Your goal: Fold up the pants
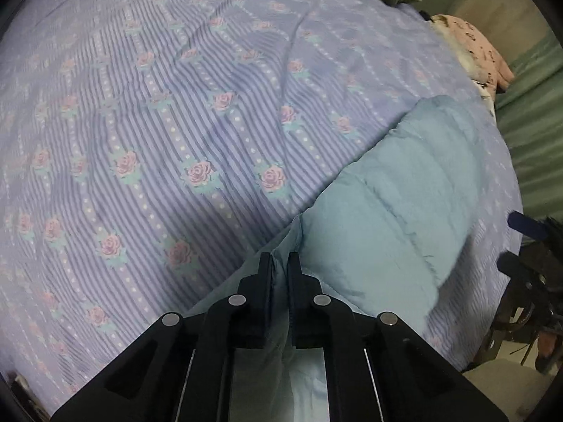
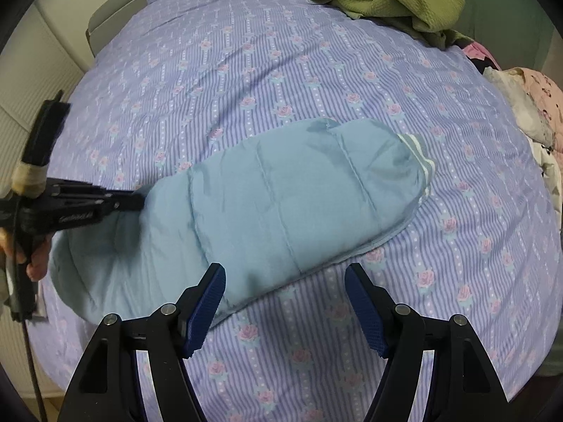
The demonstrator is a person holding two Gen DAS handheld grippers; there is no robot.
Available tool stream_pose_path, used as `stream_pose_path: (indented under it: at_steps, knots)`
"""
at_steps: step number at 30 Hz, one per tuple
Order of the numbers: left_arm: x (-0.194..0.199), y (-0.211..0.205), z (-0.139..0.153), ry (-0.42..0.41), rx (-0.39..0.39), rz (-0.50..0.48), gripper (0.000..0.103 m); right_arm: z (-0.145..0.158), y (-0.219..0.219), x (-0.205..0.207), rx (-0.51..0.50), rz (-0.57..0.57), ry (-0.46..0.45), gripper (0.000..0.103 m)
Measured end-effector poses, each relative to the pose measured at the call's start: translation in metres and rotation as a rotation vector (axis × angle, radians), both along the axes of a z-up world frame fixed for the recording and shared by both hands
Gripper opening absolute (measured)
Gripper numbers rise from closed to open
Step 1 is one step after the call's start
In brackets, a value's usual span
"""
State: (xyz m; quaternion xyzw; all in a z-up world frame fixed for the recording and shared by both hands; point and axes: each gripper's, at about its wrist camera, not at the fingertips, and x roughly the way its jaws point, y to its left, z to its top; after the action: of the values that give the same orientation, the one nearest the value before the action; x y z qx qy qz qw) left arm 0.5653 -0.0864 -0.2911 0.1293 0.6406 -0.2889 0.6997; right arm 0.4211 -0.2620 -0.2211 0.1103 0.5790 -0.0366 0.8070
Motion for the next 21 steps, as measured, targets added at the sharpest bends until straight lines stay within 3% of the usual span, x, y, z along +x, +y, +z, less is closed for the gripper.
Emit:
stream_pose_path:
  at_steps: [3, 5, 6, 8, 10, 13, 15, 19, 21]
  knots:
    - [0.000, -0.007, -0.012, 0.010, 0.037, 0.014, 0.013, -0.002, 0.004, 0.004, 0.002, 0.005, 0.006, 0.071]
    - [-0.002, -0.009, -0.008, -0.002, 0.055, 0.036, 0.027, -0.002, 0.007, 0.006, 0.002, 0.016, 0.010, 0.071]
    - [-0.002, -0.007, -0.002, 0.000, 0.031, 0.058, 0.031, -0.002, 0.010, 0.006, 0.001, 0.024, 0.011, 0.071]
    - [-0.004, 0.012, 0.026, -0.009, -0.087, 0.136, 0.056, 0.002, 0.016, 0.005, -0.005, 0.043, 0.007, 0.071]
    - [-0.016, 0.041, 0.063, -0.099, -0.172, 0.190, 0.064, 0.011, 0.024, 0.002, -0.010, 0.072, -0.018, 0.071]
    - [-0.041, 0.098, 0.099, -0.218, -0.215, 0.262, 0.073, 0.024, 0.037, 0.000, 0.015, 0.101, -0.052, 0.071]
    - [-0.054, 0.132, 0.104, -0.233, -0.199, 0.300, 0.073, 0.029, 0.049, 0.002, 0.025, 0.124, -0.064, 0.071]
    - [-0.081, 0.182, 0.083, -0.182, -0.133, 0.337, 0.073, 0.028, 0.084, 0.008, 0.013, 0.208, -0.066, 0.071]
    - [-0.091, 0.195, 0.066, -0.119, -0.157, 0.374, 0.073, 0.025, 0.105, 0.008, 0.004, 0.260, -0.062, 0.071]
